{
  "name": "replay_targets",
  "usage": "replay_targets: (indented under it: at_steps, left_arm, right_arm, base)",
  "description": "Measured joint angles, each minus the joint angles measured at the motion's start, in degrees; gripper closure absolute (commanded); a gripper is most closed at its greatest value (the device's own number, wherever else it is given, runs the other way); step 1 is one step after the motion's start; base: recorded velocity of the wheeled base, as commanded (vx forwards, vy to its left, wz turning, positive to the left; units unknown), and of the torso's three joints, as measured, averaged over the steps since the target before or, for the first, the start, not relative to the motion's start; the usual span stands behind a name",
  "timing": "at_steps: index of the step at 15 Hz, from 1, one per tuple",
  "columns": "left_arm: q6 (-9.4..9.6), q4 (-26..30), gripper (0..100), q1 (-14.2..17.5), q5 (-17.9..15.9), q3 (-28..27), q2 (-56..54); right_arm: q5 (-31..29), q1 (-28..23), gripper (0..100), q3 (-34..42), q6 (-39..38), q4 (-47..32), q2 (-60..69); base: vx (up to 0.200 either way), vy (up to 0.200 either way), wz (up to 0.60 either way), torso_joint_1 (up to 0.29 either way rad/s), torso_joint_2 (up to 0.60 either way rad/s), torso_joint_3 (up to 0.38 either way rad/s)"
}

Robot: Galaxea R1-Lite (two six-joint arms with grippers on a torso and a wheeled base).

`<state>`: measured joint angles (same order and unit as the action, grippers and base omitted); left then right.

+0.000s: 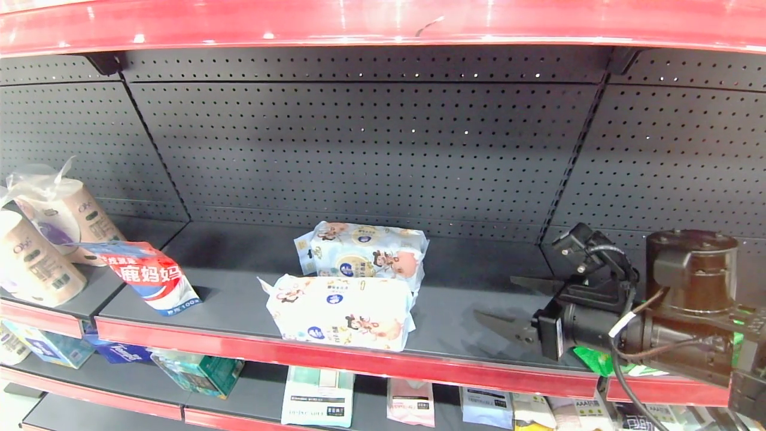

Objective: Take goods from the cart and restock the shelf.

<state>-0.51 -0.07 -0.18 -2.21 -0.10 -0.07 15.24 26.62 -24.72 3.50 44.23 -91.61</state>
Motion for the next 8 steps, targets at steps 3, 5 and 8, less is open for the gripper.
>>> replay_targets:
  at_steps: [3,5,8]
  left_arm:
    - [0.0,0.0,0,0.0,0.0,0.0,0.0]
    - [0.0,0.0,0,0.0,0.0,0.0,0.0]
    - [0.0,0.0,0,0.0,0.0,0.0,0.0]
  right_arm:
    - [0.2,3.0,0,2.3,1.6,2.8,0.4]
    - [0.3,6.2,0,3.0,2.0,4.6,-0.6]
    - [0.3,8.4,0,2.8,4.2,7.0,-4.0]
  base:
    - [0.0,0.0,0.0,0.0,0.0,0.0]
    - [0.0,0.0,0.0,0.0,0.0,0.0]
    - [0.0,0.0,0.0,0.0,0.0,0.0]
